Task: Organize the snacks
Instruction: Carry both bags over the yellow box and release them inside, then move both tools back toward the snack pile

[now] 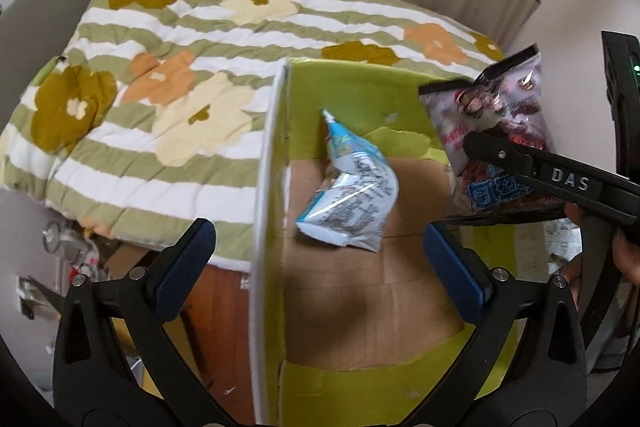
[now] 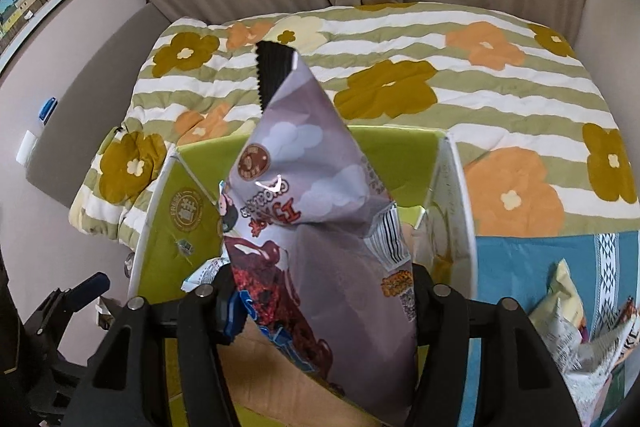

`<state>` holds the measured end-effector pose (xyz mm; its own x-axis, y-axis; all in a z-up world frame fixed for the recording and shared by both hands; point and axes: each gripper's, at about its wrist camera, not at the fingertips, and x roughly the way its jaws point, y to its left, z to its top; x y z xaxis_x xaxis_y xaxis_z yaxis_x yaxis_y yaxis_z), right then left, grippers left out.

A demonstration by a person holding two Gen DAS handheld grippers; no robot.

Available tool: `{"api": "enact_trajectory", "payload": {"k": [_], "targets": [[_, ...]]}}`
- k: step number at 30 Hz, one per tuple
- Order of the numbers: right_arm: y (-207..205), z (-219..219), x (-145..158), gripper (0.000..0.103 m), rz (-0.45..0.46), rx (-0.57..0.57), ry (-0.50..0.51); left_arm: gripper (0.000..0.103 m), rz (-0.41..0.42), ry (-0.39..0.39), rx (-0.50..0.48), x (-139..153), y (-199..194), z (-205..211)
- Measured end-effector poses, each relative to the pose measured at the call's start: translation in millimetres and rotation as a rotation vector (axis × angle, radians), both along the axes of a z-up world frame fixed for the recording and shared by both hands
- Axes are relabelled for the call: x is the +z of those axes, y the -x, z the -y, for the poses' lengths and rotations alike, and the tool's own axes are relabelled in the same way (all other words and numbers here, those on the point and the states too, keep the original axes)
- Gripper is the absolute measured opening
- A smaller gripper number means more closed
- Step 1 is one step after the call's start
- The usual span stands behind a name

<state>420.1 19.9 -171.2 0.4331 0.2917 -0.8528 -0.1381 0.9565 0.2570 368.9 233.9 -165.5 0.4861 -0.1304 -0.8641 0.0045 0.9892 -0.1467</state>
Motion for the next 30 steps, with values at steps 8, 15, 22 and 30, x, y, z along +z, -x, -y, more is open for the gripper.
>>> {"api": "enact_trajectory", "payload": {"k": [8, 15, 22, 30], "targets": [[14.0, 6.4, -3.7, 0.103, 0.022, -0.020, 0.076, 0.102, -0.008, 0.015, 0.008, -4.8, 6.6, -1.4], [31.3, 6.2, 15.1, 0.103, 0.045, -0.022, 0.111, 0.102, 0.040, 0.014, -0.013, 12.7, 17.7, 0.3], [57.5, 0.3, 55.3, 0.103, 0.127, -0.040, 0.140, 0.102, 0.123, -0.020, -0.032, 52.1, 39.8, 2.2], [102.7, 5.0, 100.0, 0.103, 0.249, -0.055, 0.176, 0.102, 0.230, -0.067, -0.021, 95.4, 80.0, 13.4]]}}
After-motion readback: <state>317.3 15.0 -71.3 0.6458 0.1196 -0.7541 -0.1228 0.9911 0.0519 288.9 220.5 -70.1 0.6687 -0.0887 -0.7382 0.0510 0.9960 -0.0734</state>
